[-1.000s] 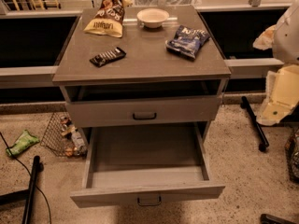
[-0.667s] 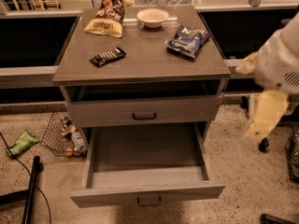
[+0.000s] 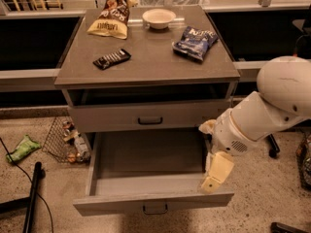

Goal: Close middle drawer

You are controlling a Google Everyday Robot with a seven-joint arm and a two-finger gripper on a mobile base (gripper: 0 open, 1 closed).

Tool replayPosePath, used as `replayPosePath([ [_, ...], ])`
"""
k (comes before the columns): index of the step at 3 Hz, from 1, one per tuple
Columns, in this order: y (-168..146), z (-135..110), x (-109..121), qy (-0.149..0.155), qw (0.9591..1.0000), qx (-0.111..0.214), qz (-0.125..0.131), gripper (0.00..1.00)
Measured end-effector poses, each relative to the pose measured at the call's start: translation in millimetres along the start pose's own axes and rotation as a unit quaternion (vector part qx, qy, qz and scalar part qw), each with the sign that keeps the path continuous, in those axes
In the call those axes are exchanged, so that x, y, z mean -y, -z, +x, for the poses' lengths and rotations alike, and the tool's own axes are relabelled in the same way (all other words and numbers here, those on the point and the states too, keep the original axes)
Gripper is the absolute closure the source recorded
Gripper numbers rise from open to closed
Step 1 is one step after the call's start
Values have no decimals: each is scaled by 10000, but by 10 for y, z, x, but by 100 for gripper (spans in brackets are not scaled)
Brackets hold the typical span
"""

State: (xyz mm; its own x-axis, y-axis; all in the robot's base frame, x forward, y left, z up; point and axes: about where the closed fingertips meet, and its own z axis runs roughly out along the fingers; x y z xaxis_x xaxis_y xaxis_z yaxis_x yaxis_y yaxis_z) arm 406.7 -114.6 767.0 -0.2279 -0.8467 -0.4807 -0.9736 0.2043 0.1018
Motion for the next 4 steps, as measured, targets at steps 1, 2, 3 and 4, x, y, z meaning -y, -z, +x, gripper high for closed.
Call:
replayPosePath([
  [1,-1,0,0,-1,10000,0,0,0],
  [2,-107,86,16,-163,9998,73,-5,0],
  [3,-550,442,67,-457,9989,45,-4,0],
  [4,-960,807,97,-710,9972,206,69,0],
])
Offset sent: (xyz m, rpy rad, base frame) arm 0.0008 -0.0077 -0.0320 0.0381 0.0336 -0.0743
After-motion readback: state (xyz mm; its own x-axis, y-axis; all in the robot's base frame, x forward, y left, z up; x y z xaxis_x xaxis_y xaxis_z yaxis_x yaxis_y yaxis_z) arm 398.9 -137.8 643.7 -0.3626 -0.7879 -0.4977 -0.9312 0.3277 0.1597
